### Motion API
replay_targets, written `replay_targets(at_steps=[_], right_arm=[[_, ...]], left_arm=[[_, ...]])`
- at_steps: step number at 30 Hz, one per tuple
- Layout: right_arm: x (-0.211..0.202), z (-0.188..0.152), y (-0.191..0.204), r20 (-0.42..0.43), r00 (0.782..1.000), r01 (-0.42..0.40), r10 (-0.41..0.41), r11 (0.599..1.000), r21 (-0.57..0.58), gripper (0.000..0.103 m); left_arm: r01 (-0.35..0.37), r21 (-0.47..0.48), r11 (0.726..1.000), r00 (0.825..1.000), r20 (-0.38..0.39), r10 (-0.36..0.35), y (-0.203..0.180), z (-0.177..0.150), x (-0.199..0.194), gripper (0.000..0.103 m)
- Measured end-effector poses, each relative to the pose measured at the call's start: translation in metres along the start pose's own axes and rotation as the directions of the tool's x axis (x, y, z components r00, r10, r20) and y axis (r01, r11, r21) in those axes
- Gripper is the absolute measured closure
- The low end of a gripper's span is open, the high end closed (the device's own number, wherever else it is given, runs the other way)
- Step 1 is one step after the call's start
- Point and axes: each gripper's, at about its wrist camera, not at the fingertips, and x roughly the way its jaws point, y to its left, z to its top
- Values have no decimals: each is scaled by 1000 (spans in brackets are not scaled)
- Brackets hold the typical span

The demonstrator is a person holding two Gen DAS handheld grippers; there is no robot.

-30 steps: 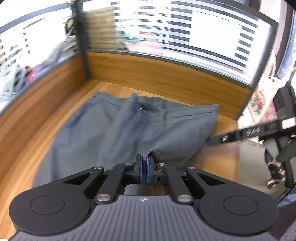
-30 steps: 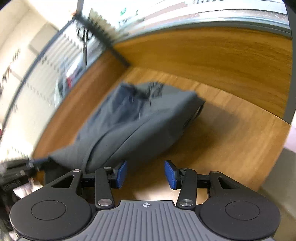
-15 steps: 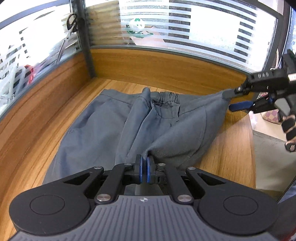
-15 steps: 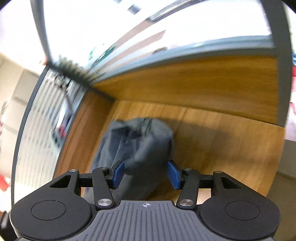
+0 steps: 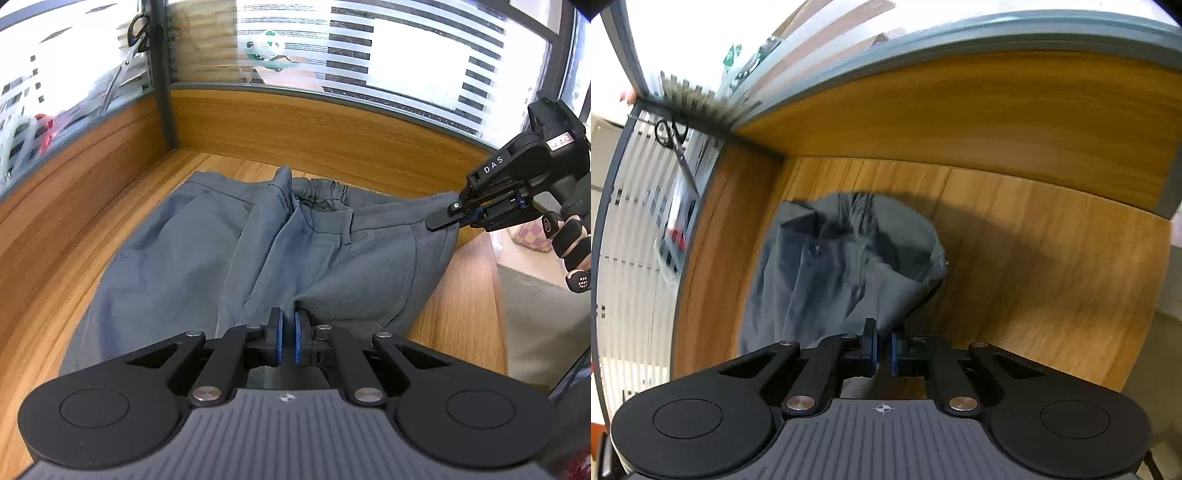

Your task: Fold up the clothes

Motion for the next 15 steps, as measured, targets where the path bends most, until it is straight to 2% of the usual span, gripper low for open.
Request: replay_targets(at_steps=[2,4,7,10,15], right_arm=[[-6,3,10,2,1000,-28,28,1000,-9,95],[-22,9,25,23,998,-63,64,998,-29,96],[-51,20,52,63,991,-111,116,991,-78,96],[-70,32,76,83,984,-147,159,979,-138,97],[-82,48,108,58,975,-194,215,949,-250,97]], left_arm=[[7,-34,999,1000,16,-6,3,-4,-4,94],[21,-73,997,999,40,-18,4,-8,-15,81],[24,-126,992,997,79,-14,-3,-18,-38,70],[18,-178,984,993,118,3,-13,-31,-66,67],[-97,-295,950,982,128,140,-53,-71,-114,62]])
